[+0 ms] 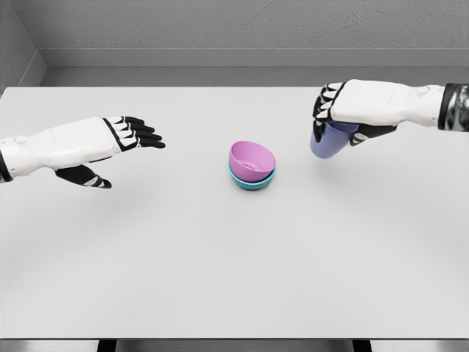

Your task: Stacking bowl and cup with both arms

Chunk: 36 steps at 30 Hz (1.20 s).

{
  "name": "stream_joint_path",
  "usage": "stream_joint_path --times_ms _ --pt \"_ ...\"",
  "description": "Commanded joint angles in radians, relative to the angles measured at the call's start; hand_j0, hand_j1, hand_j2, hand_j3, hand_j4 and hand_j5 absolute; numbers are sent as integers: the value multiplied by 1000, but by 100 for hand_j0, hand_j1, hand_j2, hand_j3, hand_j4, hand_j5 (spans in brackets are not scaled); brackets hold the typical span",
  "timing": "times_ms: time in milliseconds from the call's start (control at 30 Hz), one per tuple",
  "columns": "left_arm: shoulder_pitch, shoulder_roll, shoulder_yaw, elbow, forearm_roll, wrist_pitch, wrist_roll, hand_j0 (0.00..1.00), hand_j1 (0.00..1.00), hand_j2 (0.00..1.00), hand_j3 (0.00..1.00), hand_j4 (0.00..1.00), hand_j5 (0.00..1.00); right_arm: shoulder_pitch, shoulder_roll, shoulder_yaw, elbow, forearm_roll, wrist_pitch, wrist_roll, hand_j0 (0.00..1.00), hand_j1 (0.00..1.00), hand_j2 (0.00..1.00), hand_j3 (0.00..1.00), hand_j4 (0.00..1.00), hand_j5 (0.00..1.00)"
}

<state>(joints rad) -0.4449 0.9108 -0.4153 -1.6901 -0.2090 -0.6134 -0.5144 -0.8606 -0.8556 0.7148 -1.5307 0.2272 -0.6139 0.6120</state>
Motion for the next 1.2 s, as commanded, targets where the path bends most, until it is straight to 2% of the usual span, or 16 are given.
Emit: stream_joint_path --times_ms 0,467,600,767,1167 --pt "0 -1 1 0 7 3 0 100 100 100 100 100 100 -2 23 0 1 -5 3 -1 46 46 46 46 46 46" --pt "-3 -7 0 9 0 3 0 100 100 100 100 100 100 -25 99 2 0 -5 3 -1 46 46 46 46 46 46" --pt "-2 -7 0 9 0 3 0 100 100 100 100 100 100 -31 148 6 0 -3 3 -1 46 46 46 46 46 46" --pt "-2 -7 0 9 2 3 0 100 100 100 100 100 100 -34 179 8 0 -2 3 -1 46 46 46 46 46 46" --pt "-2 -6 0 9 0 3 0 100 100 100 100 100 100 -38 216 25 4 1 3 -1 46 46 46 46 46 46"
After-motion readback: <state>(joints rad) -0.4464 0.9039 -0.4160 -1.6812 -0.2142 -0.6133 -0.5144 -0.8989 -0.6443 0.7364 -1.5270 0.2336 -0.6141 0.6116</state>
